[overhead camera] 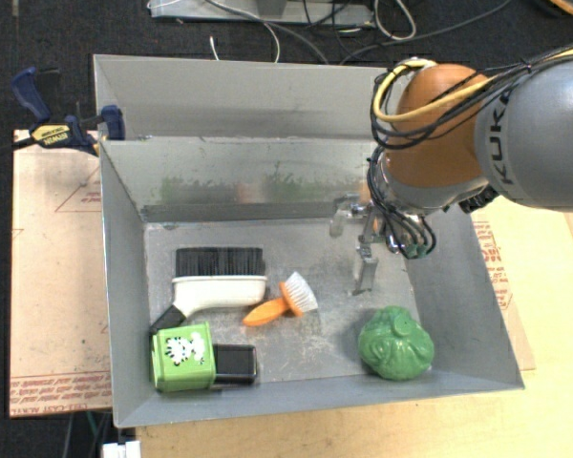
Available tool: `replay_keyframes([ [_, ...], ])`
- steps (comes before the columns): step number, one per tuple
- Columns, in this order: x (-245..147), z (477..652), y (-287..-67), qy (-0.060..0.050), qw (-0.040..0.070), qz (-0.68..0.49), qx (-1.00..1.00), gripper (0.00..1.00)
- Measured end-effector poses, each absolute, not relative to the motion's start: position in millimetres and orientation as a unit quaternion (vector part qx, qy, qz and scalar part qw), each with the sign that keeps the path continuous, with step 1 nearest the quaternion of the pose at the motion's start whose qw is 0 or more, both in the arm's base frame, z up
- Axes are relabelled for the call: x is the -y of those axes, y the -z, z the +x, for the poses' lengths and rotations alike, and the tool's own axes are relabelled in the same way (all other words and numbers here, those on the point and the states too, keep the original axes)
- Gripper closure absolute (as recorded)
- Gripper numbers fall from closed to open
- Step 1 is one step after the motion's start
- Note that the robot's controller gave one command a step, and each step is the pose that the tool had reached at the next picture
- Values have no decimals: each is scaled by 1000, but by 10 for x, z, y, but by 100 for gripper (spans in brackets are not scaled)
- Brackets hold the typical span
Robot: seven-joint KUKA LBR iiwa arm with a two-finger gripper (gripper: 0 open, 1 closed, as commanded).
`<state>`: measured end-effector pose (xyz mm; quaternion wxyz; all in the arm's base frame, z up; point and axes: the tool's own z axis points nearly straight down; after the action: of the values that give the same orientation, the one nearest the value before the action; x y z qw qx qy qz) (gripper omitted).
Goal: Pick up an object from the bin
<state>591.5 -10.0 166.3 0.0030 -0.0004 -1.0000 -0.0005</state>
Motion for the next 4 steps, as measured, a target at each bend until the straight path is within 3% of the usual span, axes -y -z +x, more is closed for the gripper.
replay_keyframes([
  [1,99,5929,-1712,0,-1,0,1000,0],
  [2,-439,5770,-1007,0,-3,180,984,0],
  [3,-662,5753,-1069,1,-1,231,973,0],
  [4,-832,5632,-1080,2,-1,363,932,0],
])
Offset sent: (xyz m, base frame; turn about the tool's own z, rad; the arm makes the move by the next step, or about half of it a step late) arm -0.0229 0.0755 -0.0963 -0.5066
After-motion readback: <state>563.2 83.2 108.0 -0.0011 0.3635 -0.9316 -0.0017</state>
